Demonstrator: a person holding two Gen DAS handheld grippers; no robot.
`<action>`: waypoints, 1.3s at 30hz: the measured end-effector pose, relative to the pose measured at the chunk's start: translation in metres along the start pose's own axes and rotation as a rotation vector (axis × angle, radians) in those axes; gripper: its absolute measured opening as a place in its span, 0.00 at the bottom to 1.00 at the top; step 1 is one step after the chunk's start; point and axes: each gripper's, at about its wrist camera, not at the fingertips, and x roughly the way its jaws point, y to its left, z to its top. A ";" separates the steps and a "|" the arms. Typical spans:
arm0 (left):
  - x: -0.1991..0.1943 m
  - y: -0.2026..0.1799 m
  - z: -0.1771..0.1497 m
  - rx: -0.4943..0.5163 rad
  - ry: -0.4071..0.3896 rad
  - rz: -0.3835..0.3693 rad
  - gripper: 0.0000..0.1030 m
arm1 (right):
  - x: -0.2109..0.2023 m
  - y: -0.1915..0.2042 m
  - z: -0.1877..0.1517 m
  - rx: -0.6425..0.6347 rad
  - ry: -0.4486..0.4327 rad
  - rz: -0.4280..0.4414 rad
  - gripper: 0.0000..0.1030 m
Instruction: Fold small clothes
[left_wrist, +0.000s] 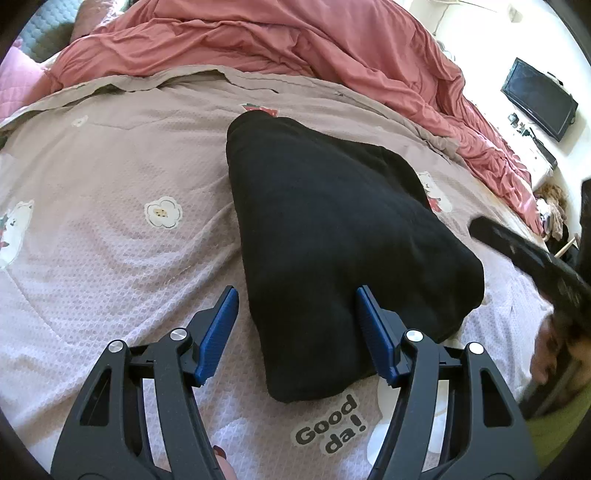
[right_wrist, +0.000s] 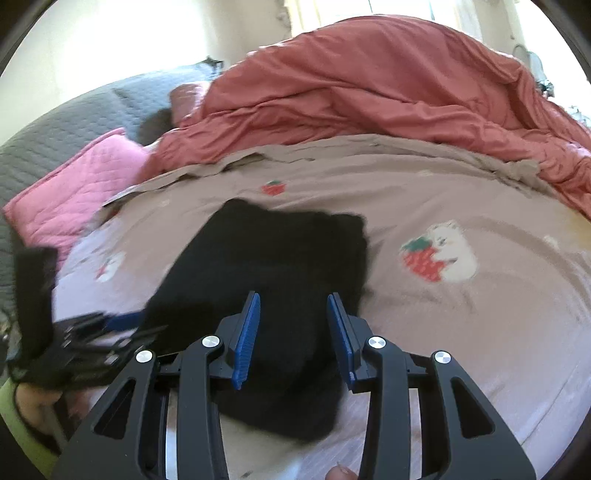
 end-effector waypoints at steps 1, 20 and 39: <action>0.000 0.000 0.000 0.000 0.000 0.002 0.55 | -0.001 0.003 -0.002 -0.005 0.004 0.001 0.35; -0.014 0.004 -0.006 -0.005 -0.008 0.022 0.56 | 0.021 0.003 -0.032 -0.044 0.115 -0.113 0.28; -0.065 0.010 -0.013 -0.044 -0.092 0.069 0.91 | -0.061 0.022 -0.026 -0.060 -0.101 -0.179 0.90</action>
